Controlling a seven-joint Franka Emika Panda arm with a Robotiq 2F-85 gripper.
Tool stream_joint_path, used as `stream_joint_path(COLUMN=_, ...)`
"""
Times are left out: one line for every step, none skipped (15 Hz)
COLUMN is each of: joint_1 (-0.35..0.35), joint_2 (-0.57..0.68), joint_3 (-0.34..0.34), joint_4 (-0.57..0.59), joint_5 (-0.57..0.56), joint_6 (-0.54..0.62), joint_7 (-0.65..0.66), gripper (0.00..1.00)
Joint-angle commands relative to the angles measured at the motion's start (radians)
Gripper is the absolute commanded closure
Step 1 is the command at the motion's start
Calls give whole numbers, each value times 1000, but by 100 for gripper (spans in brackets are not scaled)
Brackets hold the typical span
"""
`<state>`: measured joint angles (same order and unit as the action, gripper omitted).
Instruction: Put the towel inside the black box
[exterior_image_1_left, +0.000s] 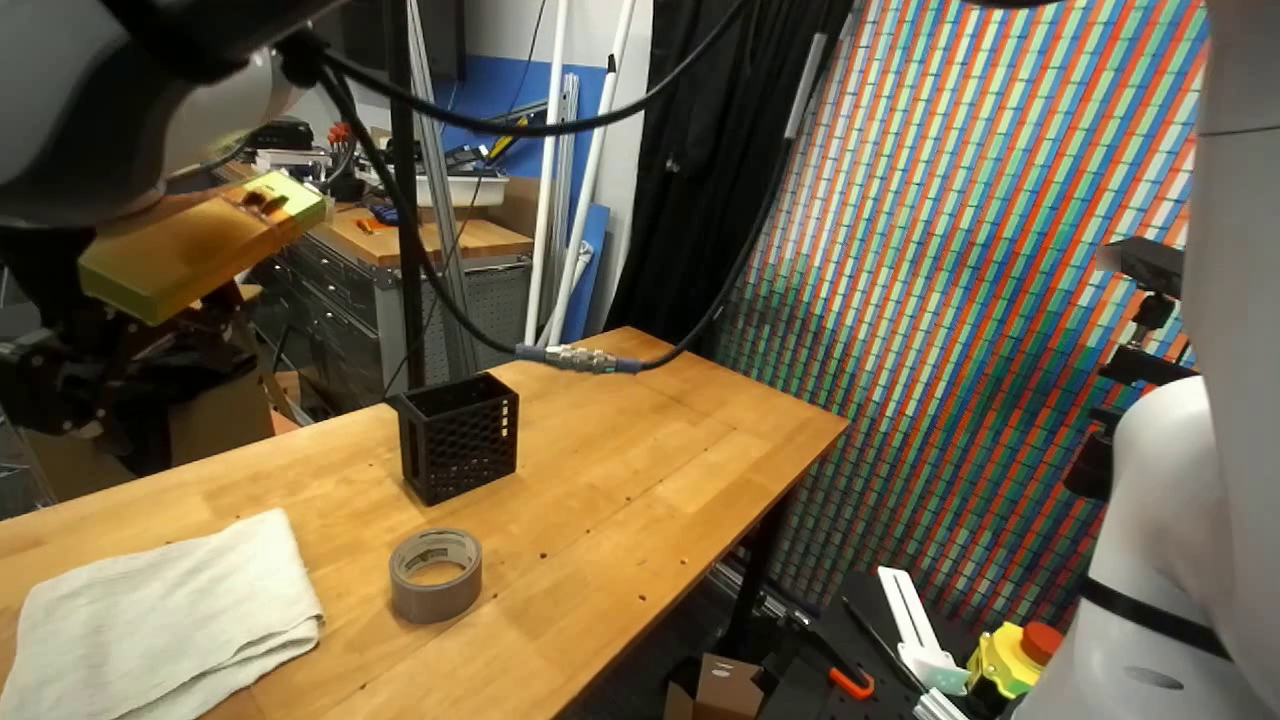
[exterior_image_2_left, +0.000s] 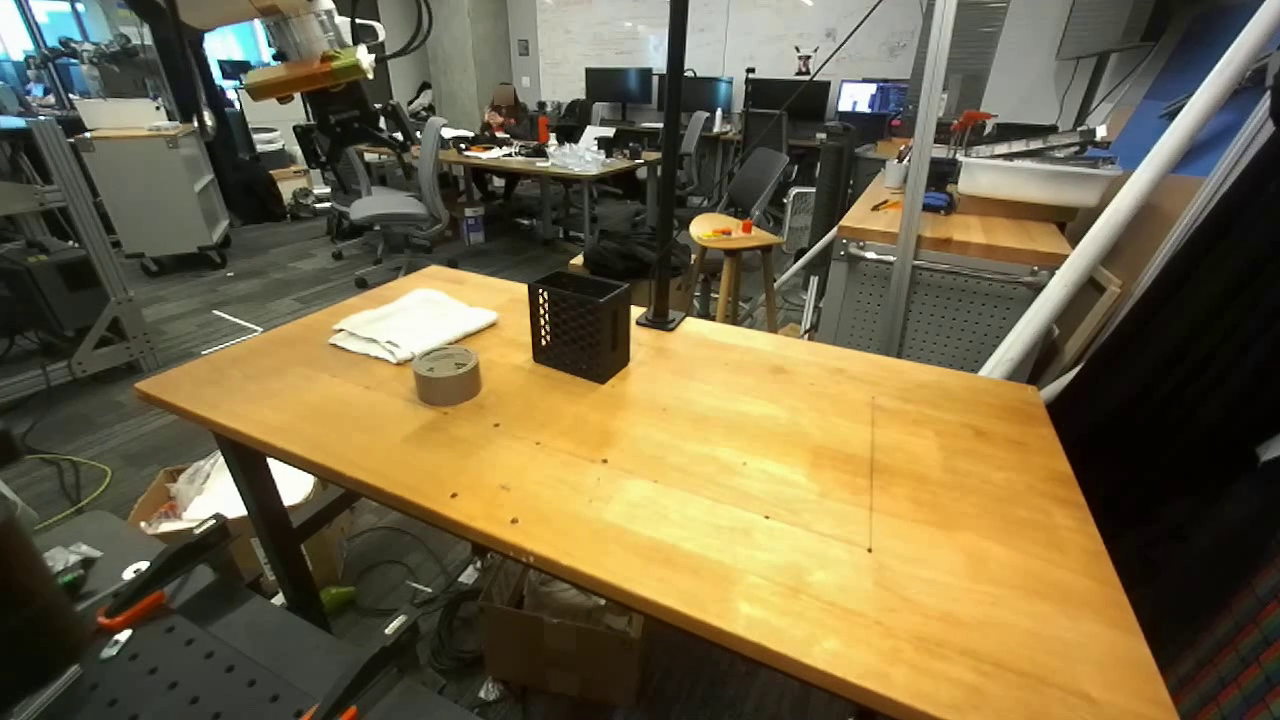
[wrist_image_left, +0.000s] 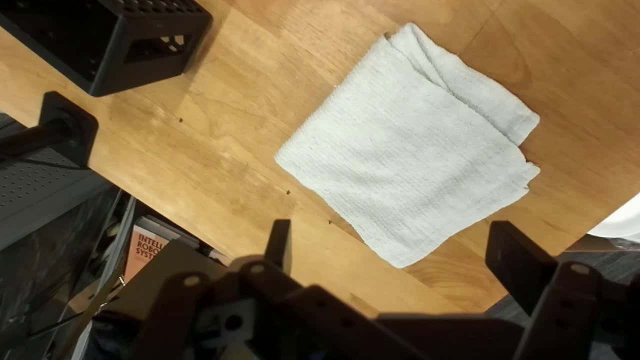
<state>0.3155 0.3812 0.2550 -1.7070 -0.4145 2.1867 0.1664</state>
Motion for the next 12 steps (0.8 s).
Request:
stream_joint_path(joint_1=31, joint_2=129, joint_3=-43, joint_4=118, joint_5=7, joint_6=38, joint_7=-54, gripper=0)
stream_joint_path(joint_1=32, joint_2=162, joint_3=-51, joint_4=141, joint_5=13, joint_6=48, joint_7=-72, gripper=0)
stream_joint_path(joint_1=34, joint_2=190, joint_3=-58, joint_4=160, joint_5=18, joint_6=56, joint_7=-88, gripper=0)
stream_joint_path(joint_1=33, joint_2=222, joint_3=-61, joint_4=186, joint_5=29, joint_6=58, joint_7=-109, gripper=0)
stream_joint_path(joint_1=32, joint_2=256, joint_3=-66, joint_4=208, joint_5=36, joint_6=68, joint_7=-127, gripper=0)
stream_joint_path(joint_1=28, joint_2=294, joint_3=-66, joint_4=235, joint_5=48, joint_6=78, joint_7=-150, gripper=0)
stream_joint_path(joint_1=27, joint_2=329, joint_3=-68, joint_4=263, joint_5=57, joint_6=81, joint_7=-170, gripper=0)
stream_joint_path(joint_1=26, joint_2=368, joint_3=-67, joint_4=291, joint_5=70, joint_6=82, joint_7=-192, gripper=0)
stream_joint_path(joint_1=26, joint_2=402, joint_3=-66, joint_4=312, joint_5=85, joint_6=88, joint_7=-210, gripper=0)
stream_joint_path(joint_1=24, joint_2=438, joint_3=-61, joint_4=337, joint_5=105, joint_6=91, joint_7=-229, gripper=0)
stream_joint_path(joint_1=23, joint_2=471, joint_3=-57, joint_4=359, joint_5=124, joint_6=98, joint_7=-243, gripper=0)
stream_joint_path(joint_1=22, joint_2=501, joint_3=-49, joint_4=376, joint_5=149, joint_6=108, joint_7=-256, gripper=0)
